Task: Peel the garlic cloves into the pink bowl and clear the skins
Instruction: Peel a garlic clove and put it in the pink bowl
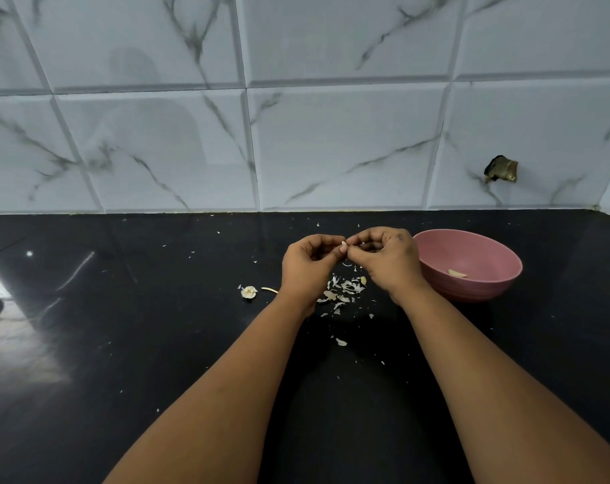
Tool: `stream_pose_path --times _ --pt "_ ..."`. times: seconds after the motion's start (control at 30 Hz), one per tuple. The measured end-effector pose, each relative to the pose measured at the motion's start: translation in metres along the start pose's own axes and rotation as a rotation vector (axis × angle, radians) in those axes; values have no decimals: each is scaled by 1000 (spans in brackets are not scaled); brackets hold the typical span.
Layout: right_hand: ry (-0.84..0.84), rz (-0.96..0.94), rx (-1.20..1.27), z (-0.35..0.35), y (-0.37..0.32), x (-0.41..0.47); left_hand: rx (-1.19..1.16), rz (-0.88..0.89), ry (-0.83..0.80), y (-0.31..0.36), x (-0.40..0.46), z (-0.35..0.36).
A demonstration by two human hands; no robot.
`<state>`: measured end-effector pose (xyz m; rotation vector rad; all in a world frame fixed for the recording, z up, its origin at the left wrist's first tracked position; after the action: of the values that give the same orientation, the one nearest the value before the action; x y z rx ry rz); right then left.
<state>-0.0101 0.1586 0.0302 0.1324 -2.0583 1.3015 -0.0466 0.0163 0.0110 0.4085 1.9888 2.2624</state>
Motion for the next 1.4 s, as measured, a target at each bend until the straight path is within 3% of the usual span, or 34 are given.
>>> stream_pose_path --times 0.23,0.5,1.13,1.4 --pt "25 57 60 4 5 1 -238 -120 -87 -3 1 3" --pt "-100 -56 132 10 -2 -1 -501 -211 -87 -2 3 -1" --pt "-79 -179 -151 11 -8 -1 -535 -414 -99 -8 3 2" --pt "-102 -185 7 14 -15 -3 -535 -468 -36 -13 4 -2"
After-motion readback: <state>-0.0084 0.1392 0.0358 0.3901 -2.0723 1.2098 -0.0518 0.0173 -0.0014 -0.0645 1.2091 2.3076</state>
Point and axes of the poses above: each hand's wrist, its own x-axis towards the middle knuckle, its own z-axis out of the palm, y = z × x, the point moved 5 cm from there along x, towards the middle knuckle, and after that the axes turned 11 degrees about -z, right-handed, at the moved point
